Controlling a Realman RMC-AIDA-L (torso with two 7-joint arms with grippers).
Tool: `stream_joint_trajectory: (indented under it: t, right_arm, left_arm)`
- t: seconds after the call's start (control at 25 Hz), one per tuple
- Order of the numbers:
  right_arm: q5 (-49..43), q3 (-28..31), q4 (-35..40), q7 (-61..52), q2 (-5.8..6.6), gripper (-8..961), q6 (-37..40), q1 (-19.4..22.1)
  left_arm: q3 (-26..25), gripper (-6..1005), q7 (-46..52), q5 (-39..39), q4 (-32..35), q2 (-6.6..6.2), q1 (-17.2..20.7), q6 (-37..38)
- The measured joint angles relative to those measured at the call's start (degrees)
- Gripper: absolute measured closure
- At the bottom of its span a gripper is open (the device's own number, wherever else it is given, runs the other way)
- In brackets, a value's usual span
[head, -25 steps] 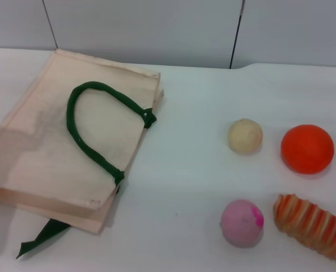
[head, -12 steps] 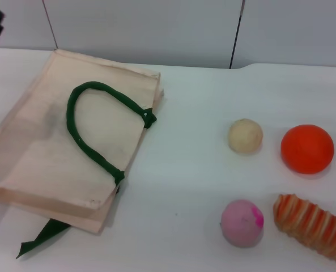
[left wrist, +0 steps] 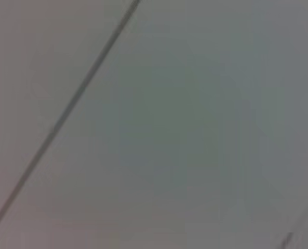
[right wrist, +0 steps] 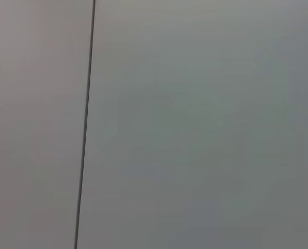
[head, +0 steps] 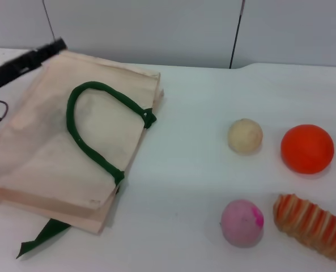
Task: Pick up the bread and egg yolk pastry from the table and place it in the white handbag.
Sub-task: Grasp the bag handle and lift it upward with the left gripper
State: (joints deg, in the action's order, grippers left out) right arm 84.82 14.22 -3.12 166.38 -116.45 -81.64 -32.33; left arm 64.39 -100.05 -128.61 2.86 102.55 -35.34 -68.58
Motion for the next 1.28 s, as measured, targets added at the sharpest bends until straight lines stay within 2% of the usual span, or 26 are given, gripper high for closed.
stream_joint_trajectory:
  t: [0.08, 0.24, 0.48, 0.64, 0.8, 0.92, 1.08, 1.28]
  right_arm:
    - [-0.01, 0.0, 0.07, 0.0, 0.0, 231, 0.0, 0.02]
    - [-0.02, -0.01, 0.24, 0.0, 0.07, 231, -0.01, 0.08]
    - [-0.02, -0.08, 0.39, 0.0, 0.12, 232, 0.53, 0.2]
    - [0.0, -0.03, 0.42, 0.0, 0.17, 232, 0.86, 0.22]
    - [0.0, -0.01, 0.4, 0.0, 0.17, 233, 0.87, 0.09]
    - [-0.01, 0.04, 0.4, 0.0, 0.17, 233, 0.87, 0.01]
    - [-0.01, 0.04, 0.4, 0.0, 0.17, 234, 0.87, -0.02]
    - [-0.01, 0.01, 0.4, 0.0, 0.17, 235, 0.87, -0.17]
  left_arm:
    - [0.01, 384, 5.23, 6.09, 1.89, -0.58, -0.78, 2.82]
    - [-0.03, 384, 22.05, 22.63, 9.85, -1.3, -1.09, 8.67]
    - [-0.48, 384, 41.92, 41.75, 21.96, -1.33, 0.01, 9.33]
    - [-0.69, 384, 54.23, 56.97, 26.77, -1.33, -1.87, 7.32]
    - [-2.22, 384, 58.14, 63.85, 26.65, -1.46, -4.74, 5.12]
    - [-4.67, 385, 59.26, 66.9, 26.61, -1.5, -5.3, 4.63]
    - [-5.55, 385, 58.75, 68.88, 26.37, -1.28, -6.27, 4.04]
    - [-5.98, 385, 58.9, 73.42, 22.57, -0.93, -9.68, 3.82]
